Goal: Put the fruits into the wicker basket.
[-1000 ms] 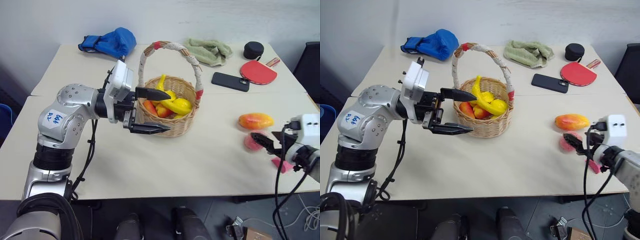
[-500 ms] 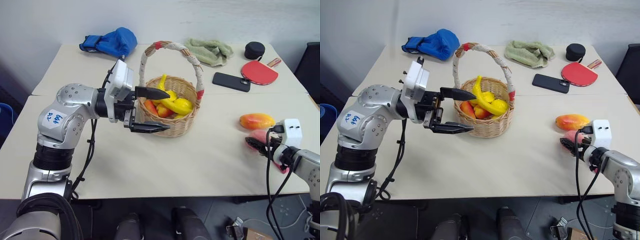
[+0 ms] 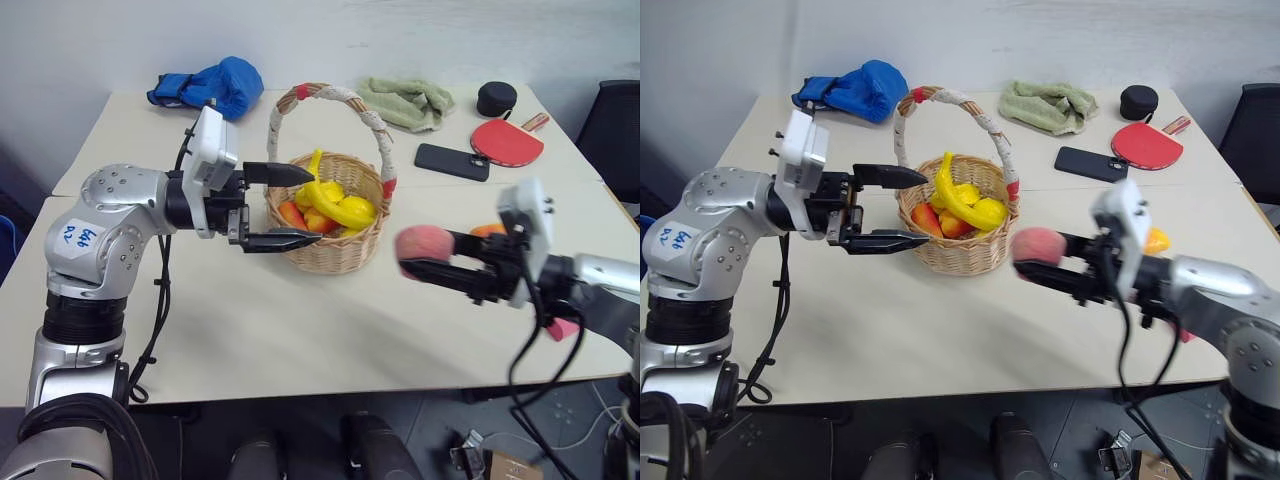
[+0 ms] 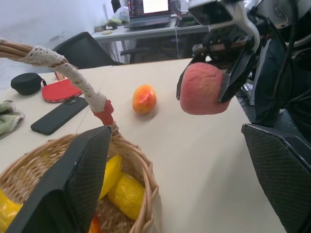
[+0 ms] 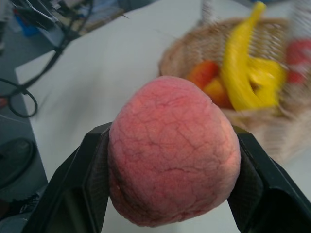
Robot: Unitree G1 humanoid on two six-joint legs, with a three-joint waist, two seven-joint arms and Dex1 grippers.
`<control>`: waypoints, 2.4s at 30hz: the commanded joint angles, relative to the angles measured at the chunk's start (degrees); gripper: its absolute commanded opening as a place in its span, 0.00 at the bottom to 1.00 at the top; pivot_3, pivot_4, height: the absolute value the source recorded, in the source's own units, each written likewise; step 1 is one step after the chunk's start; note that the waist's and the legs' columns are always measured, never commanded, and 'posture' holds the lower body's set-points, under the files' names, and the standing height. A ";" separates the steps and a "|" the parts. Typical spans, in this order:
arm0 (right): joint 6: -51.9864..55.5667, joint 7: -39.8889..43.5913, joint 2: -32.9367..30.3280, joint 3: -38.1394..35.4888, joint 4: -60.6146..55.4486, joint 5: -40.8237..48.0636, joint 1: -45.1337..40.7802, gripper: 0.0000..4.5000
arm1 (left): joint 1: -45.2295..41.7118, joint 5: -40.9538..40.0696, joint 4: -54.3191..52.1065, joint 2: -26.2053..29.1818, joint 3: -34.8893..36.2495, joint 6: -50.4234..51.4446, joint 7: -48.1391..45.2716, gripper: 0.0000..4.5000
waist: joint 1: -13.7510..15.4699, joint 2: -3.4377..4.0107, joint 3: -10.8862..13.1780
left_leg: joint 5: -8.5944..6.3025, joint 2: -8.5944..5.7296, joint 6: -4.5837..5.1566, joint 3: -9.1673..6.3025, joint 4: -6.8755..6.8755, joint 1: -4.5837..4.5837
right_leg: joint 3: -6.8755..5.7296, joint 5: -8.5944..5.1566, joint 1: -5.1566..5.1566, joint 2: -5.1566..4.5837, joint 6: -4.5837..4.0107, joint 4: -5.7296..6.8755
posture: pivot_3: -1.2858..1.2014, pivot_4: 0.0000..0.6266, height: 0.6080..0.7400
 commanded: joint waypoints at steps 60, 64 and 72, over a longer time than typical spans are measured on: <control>-76.00 13.93 -16.96 23.07 78.11 -70.96 -10.56 0.65 | 1.02 -1.45 -6.30 -1.42 0.75 1.09 2.79 1.00 | -0.22 0.21 0.19 | 0.02 -0.08 0.08 0.37 0.11 0.27 | 0.54 0.04 0.10 0.13 0.13 0.08 | 0.52 0.24 1.00; -62.46 24.37 -15.97 15.22 61.51 -55.74 -6.81 0.65 | 0.80 -2.04 -5.86 -0.72 1.60 1.90 2.75 1.00 | -0.15 0.22 0.20 | 0.02 -0.09 0.08 0.37 0.10 0.27 | 0.54 0.04 0.10 0.13 0.13 0.10 | 0.52 0.24 1.00; -15.81 31.43 -16.66 8.55 8.80 -18.04 2.16 0.65 | 1.42 -1.37 -0.46 4.80 4.73 1.32 0.39 1.00 | -0.09 0.45 0.34 | -0.05 0.29 -0.37 -0.04 0.11 0.40 | 0.33 -0.02 0.05 0.34 0.01 0.58 | 0.52 0.24 1.00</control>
